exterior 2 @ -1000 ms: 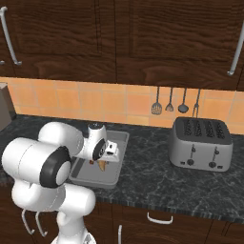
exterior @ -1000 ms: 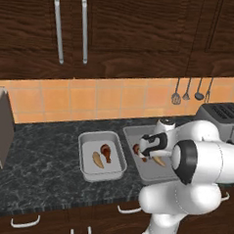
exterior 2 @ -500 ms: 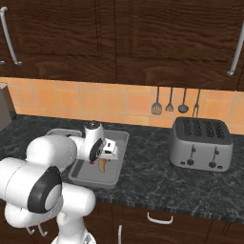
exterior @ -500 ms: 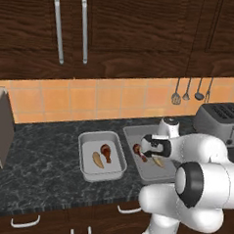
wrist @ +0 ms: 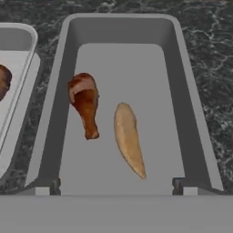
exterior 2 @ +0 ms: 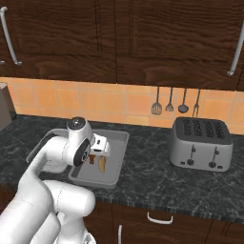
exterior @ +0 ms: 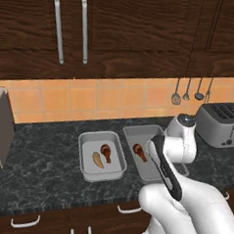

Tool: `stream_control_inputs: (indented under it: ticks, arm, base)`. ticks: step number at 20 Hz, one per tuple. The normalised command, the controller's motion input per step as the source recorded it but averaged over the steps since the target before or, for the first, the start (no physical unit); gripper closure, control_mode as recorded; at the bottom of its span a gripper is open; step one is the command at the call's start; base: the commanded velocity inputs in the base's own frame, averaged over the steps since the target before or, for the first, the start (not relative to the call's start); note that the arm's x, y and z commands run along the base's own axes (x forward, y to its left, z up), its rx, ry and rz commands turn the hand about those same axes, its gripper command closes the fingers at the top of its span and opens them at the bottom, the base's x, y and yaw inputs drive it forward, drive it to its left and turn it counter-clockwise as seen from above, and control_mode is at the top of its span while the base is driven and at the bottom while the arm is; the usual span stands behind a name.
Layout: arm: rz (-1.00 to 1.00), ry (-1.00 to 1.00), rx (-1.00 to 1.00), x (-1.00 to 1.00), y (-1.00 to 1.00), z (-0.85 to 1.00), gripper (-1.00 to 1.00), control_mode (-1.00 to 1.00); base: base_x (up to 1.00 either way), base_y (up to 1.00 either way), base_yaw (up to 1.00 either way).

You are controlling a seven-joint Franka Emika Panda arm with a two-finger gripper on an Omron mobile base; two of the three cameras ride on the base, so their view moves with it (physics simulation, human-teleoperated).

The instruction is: Place one sweet potato and one chicken drumstick in each tupperware on the nearby counter, to pack two identical lunches.

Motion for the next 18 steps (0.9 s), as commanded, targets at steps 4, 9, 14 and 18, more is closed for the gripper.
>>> stream_control_inputs:
  ticks: [4,9,14,18]
  arm:
    - [0.0,-0.26,0.0,-0.96,0.21,0.72,-1.0,-1.0]
    - [0.0,-0.34,0.0,-0.92,0.21,0.69,-1.0,-1.0]
    - [0.0,-0.2,0.0,-0.93,0.11,0.24,-1.0,-1.0]
    - [0.0,-0.55,0.19,-0.49,0.18,-0.26,-1.0,-1.0]
  base:
    - [0.0,0.0,0.0]
    - [0.0,0.0,0.0]
    - [0.0,0.0,0.0]
    - [0.0,0.0,0.0]
